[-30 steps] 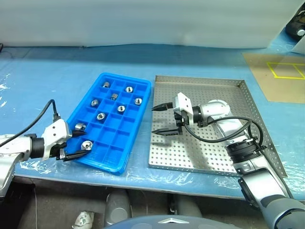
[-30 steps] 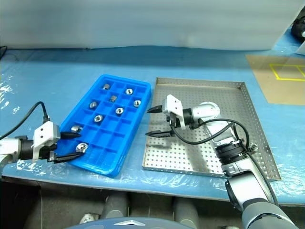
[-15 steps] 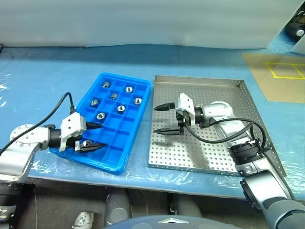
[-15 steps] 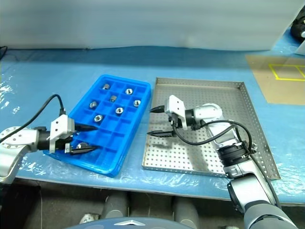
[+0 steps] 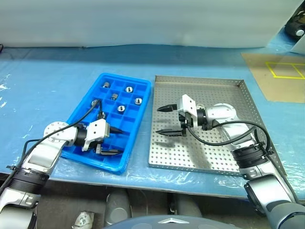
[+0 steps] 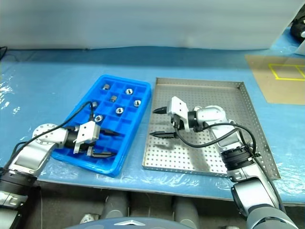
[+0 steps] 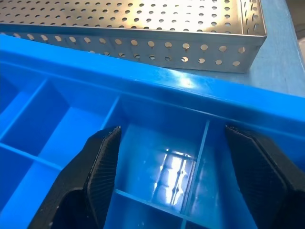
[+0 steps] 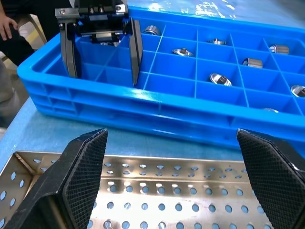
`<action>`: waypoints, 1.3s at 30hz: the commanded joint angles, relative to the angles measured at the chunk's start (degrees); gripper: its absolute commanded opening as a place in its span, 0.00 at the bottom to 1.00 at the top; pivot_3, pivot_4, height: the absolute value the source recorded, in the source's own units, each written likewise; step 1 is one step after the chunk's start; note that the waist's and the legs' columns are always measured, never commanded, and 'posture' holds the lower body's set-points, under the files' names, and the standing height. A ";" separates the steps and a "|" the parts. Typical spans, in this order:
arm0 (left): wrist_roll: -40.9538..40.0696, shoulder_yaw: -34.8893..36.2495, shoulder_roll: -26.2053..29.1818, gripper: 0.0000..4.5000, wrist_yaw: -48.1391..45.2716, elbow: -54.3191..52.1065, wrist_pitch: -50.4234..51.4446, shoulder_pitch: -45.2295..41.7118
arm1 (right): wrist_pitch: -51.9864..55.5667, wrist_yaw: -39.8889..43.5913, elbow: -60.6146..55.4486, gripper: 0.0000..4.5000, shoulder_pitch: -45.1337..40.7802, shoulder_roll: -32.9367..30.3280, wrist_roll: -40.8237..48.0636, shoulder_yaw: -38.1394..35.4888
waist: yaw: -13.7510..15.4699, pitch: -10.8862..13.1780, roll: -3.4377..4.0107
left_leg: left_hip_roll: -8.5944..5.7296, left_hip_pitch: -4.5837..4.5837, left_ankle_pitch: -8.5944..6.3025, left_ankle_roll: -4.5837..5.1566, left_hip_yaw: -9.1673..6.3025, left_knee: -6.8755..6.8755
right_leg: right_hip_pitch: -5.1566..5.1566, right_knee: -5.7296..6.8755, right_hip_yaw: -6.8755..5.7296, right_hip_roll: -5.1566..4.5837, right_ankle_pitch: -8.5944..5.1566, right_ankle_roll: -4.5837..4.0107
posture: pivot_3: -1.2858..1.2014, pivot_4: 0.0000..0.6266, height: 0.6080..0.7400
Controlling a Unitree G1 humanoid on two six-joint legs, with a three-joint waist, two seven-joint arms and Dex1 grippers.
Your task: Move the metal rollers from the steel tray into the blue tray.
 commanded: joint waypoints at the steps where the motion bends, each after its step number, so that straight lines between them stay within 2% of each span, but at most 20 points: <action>1: 0.26 -1.57 -1.76 0.81 -0.12 0.30 -1.43 -1.12 | 0.46 -0.61 -3.28 1.00 0.96 -1.07 1.38 -2.13 | 0.02 0.00 0.00 | 0.00 -0.01 0.00 0.01 0.00 0.01 | 0.02 0.00 0.00 -0.01 0.00 0.00 | 0.52 0.24 1.00; 20: 4.87 -5.17 -12.47 0.81 3.38 8.00 -7.28 -7.34 | 2.71 -2.70 -6.66 1.00 3.10 -1.80 1.75 -3.06 | 0.05 -0.04 0.07 | -0.04 0.04 0.00 0.01 0.00 0.10 | 0.14 0.04 0.11 -0.08 0.01 0.01 | 0.51 0.24 1.00; 26: 4.86 -4.67 -13.34 0.81 3.39 8.86 -7.57 -8.82 | 3.78 -2.95 -7.83 1.00 3.43 -3.12 2.38 -4.32 | 0.05 -0.04 0.08 | -0.15 0.11 -0.01 0.03 0.00 0.15 | 0.44 0.04 0.11 -0.42 0.02 0.03 | 0.50 0.24 1.00; 34: -5.53 0.92 -15.60 0.81 4.19 3.75 3.07 -14.66 | 4.36 -3.49 -5.33 1.00 3.41 -8.59 3.45 -10.02 | -0.06 -0.04 0.08 | -0.12 0.02 0.02 0.00 0.00 0.17 | 0.42 0.03 0.07 -0.42 0.04 0.05 | 0.50 0.24 1.00; 39: -8.50 1.89 -16.36 0.81 2.44 5.81 6.44 -20.41 | 4.15 -5.00 -4.50 1.00 4.49 -10.77 3.15 -13.05 | -0.92 -0.04 0.08 | -0.08 0.01 0.01 0.05 0.02 0.14 | 0.31 -0.06 0.10 -0.31 0.03 0.04 | 0.47 0.24 1.00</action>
